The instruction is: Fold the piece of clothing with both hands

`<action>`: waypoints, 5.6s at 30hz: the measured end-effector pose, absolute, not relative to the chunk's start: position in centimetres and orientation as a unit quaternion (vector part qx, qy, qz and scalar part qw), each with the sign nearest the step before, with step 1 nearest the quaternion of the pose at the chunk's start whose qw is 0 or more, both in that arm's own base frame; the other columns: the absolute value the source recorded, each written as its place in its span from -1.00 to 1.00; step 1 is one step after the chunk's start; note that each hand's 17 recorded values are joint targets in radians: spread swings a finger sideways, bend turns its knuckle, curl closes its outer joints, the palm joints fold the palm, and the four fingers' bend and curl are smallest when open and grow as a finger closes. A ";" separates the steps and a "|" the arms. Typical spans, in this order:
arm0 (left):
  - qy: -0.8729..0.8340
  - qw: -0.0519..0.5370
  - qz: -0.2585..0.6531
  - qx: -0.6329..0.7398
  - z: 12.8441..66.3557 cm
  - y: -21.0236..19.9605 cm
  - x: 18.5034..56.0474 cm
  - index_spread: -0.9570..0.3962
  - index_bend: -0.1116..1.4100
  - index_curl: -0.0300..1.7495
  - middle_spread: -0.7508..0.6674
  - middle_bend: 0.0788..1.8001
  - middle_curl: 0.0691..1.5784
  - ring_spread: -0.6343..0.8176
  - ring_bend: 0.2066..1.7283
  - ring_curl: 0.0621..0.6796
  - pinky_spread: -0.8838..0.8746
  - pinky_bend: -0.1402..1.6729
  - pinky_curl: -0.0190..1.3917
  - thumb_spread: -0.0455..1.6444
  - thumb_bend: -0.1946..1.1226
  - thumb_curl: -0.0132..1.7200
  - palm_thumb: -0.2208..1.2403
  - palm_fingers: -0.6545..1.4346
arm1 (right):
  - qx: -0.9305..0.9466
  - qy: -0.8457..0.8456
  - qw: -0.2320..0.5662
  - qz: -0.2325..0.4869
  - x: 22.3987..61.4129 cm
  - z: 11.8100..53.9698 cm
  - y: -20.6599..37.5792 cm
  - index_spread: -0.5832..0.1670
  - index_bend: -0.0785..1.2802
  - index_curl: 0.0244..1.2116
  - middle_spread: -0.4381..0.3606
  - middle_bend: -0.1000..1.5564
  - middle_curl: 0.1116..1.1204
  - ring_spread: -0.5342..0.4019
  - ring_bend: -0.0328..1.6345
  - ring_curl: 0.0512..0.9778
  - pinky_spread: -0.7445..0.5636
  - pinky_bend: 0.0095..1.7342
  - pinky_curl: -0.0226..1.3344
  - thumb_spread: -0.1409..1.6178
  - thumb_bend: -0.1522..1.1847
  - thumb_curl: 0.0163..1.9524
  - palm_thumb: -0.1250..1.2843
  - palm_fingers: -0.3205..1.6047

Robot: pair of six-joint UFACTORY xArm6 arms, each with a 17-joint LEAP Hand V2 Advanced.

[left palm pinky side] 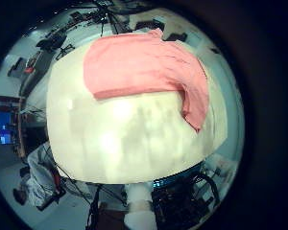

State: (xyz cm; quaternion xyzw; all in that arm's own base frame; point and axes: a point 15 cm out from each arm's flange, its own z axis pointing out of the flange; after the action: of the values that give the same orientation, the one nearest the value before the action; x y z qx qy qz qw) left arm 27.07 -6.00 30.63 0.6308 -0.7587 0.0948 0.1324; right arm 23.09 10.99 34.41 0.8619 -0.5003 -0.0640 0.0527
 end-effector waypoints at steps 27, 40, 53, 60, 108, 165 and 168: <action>-0.790 0.010 -0.033 0.613 25.9 0.4 31.7 0.49 -0.63 -0.54 0.38 -0.89 -0.64 0.54 -0.78 -0.47 0.57 -0.63 -0.63 0.18 -0.74 -0.61 -0.44 -0.24 | 0.852 -0.517 0.059 -0.055 24.5 36.8 9.7 -0.31 -0.60 -0.38 0.17 -0.67 -0.68 0.58 -0.72 -0.67 0.67 -0.77 -0.51 0.27 -0.81 -0.73 -0.75 -0.36; -0.817 -0.038 -0.067 0.571 23.1 8.3 35.7 0.50 -0.68 -0.62 0.26 -0.75 -0.63 0.45 -0.65 -0.42 0.48 -0.58 -0.58 0.19 -0.74 -0.62 -0.38 -0.20 | 0.830 -0.536 0.129 -0.087 22.6 38.9 6.9 -0.29 -0.61 -0.40 0.16 -0.66 -0.67 0.56 -0.72 -0.65 0.65 -0.78 -0.51 0.28 -0.81 -0.73 -0.73 -0.36; -0.827 -0.007 -0.075 0.557 17.1 10.9 35.9 0.48 -0.63 -0.61 0.02 -0.74 -0.58 0.43 -0.63 -0.45 0.36 -0.58 -0.55 0.20 -0.74 -0.62 -0.32 -0.19 | 0.802 -0.569 0.141 -0.115 21.8 38.2 4.5 -0.27 -0.61 -0.42 0.13 -0.66 -0.66 0.57 -0.70 -0.62 0.65 -0.78 -0.52 0.30 -0.81 -0.74 -0.72 -0.34; -0.829 -0.002 -0.075 0.555 15.1 9.8 36.9 0.47 -0.64 -0.62 0.06 -0.75 -0.58 0.32 -0.64 -0.48 0.35 -0.57 -0.54 0.22 -0.74 -0.62 -0.28 -0.18 | 0.801 -0.567 0.149 -0.122 21.5 37.5 4.5 -0.27 -0.61 -0.43 0.15 -0.66 -0.65 0.57 -0.71 -0.61 0.63 -0.78 -0.52 0.30 -0.81 -0.74 -0.72 -0.34; -0.809 -0.043 -0.197 0.552 16.1 9.2 37.5 0.26 -0.64 -0.60 -0.10 -0.75 -0.51 -0.29 -0.37 -0.30 -0.12 -0.29 -0.49 0.23 -0.74 -0.62 -0.05 -0.08 | 0.817 -0.544 0.139 -0.133 20.8 37.3 2.3 -0.24 -0.61 -0.44 0.16 -0.65 -0.60 0.56 -0.73 -0.61 0.61 -0.78 -0.54 0.30 -0.81 -0.75 -0.74 -0.36; -0.801 -0.054 -0.247 0.542 17.8 8.5 35.0 -0.54 -0.38 -0.18 -0.73 0.07 -0.25 -0.93 -0.04 0.24 -0.91 -0.08 -0.36 0.42 -0.73 -0.67 0.18 0.71 | 0.863 -0.447 0.224 -0.072 29.5 16.9 6.8 -0.30 -0.60 -0.45 -0.25 -0.46 -0.40 -0.22 -0.41 -0.48 0.12 -0.74 -0.58 0.23 -0.80 -0.63 0.27 -0.21; -0.801 -0.054 -0.246 0.543 17.8 8.6 34.7 -0.55 -0.40 -0.16 -0.73 0.07 -0.25 -0.93 -0.04 0.25 -0.91 -0.08 -0.35 0.42 -0.73 -0.67 0.18 0.71 | 0.861 -0.451 0.227 -0.061 30.2 16.1 6.8 -0.31 -0.60 -0.44 -0.26 -0.47 -0.40 -0.23 -0.42 -0.49 0.12 -0.75 -0.59 0.22 -0.80 -0.62 0.29 -0.21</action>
State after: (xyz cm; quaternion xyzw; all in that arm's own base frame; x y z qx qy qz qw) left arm 34.70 8.57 17.82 0.5435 -0.8006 -0.2465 -0.0538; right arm 30.19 6.78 16.15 0.8609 -0.4511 -0.0615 0.2270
